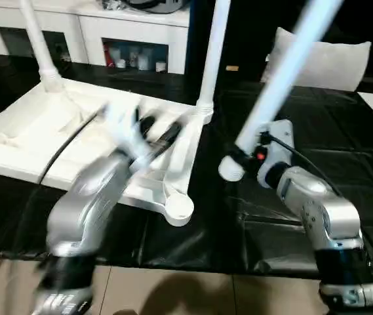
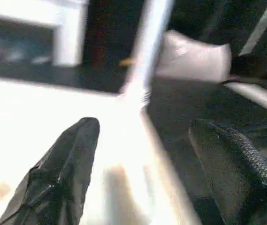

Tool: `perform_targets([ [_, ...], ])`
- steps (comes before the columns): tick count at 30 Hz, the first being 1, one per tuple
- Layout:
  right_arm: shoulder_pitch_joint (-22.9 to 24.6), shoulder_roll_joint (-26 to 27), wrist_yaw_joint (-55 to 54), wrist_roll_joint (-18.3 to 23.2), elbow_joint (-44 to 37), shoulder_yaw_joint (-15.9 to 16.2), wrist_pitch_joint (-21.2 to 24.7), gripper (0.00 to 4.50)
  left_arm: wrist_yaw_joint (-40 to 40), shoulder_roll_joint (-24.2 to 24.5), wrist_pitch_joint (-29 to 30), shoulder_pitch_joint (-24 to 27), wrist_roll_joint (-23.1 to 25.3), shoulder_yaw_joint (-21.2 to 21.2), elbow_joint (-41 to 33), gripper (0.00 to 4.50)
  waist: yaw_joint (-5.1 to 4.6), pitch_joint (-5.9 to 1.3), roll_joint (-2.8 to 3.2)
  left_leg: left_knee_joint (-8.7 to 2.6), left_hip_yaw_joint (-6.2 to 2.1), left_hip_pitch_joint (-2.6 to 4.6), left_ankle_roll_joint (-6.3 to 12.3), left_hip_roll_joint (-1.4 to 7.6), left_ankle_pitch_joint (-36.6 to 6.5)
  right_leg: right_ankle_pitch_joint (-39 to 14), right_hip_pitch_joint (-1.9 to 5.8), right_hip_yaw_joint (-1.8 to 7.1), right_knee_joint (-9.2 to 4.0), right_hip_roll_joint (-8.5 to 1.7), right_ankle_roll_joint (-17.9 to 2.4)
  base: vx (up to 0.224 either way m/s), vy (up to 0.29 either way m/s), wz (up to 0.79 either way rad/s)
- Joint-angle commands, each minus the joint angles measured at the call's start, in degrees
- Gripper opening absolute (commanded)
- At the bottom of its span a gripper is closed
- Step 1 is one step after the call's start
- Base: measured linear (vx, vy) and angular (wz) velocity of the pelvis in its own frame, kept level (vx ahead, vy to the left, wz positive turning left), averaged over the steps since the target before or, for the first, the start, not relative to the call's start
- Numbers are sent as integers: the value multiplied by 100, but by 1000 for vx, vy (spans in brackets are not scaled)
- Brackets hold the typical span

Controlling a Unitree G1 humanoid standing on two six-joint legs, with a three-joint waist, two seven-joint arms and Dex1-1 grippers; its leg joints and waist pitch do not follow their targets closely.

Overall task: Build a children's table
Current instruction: Pick table leg

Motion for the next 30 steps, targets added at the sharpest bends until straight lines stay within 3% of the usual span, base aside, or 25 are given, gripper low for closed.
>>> perform_targets([
  [1,20,15,-68,21,-203,-192,-143,187,143,-1,10,21,133,-3,-177,352,-17,-380,60,-412,-33,-18,-56,289,-376,-870,351,338,-439,-459,-547,0,0,0],
  [2,84,226,-174,119,-198,-462,-764,187,344,-62,-57,208,282,22,-280,352,-2,-387,69,-415,-30,-21,-47,301,-448,-879,344,344,-445,-482,-568,0,0,0],
  [5,190,446,66,658,-403,-713,-687,187,615,-163,-98,359,419,30,-394,352,-5,-368,89,-432,-47,-11,31,304,-609,-958,339,334,-453,-459,-595,0,0,0],
  [6,240,504,-239,428,-435,-702,-820,187,802,-173,-62,431,522,4,-480,352,-4,-363,81,-437,-51,-25,27,303,-618,-977,341,334,-460,-460,-575,0,0,0],
  [9,268,489,-274,425,-440,-672,-638,187,892,-175,-300,500,652,-4,-489,352,-9,-362,76,-435,-49,-27,-2,279,-653,-1129,342,332,-480,-452,-511,0,0,0],
  [11,459,323,-247,148,-363,-379,-555,187,1026,-179,-713,663,842,44,-431,352,-2,-352,73,-437,-52,-35,-13,271,-688,-1238,345,330,-513,-443,-437,0,0,0],
  [15,600,485,-356,208,-406,-520,-646,187,1086,-193,-731,667,864,139,-323,352,-18,-355,54,-443,-55,-30,-2,272,-769,-1336,322,333,-506,-450,-414,0,0,0],
  [20,678,374,-245,32,-412,-315,-746,187,1111,-310,-671,659,800,152,-407,352,0,-360,67,-435,-57,-30,-7,282,-693,-1139,320,336,-487,-458,-468,0,0,0],
  [22,658,370,-243,39,-395,-290,-766,187,1093,-274,-683,685,878,27,-450,352,-1,-358,-7,-431,-47,-45,40,272,-641,-1118,333,335,-486,-459,-472,0,0,0],
  [26,665,376,-288,28,-377,-251,-813,187,1063,-229,-839,684,955,-57,-379,352,3,-349,26,-436,-51,-33,50,278,-689,-1292,315,336,-498,-466,-429,0,0,0],
  [27,682,379,-334,-51,-376,-214,-814,187,1074,-233,-896,641,962,-37,-290,352,2,-347,72,-440,-55,-30,31,280,-710,-1293,311,339,-495,-467,-435,0,0,0],
  [30,695,395,-340,-113,-373,-197,-776,187,1169,-296,-803,501,1026,-25,-128,352,1,-351,63,-438,-52,-24,3,265,-755,-1293,314,335,-511,-454,-399,0,0,0],
])
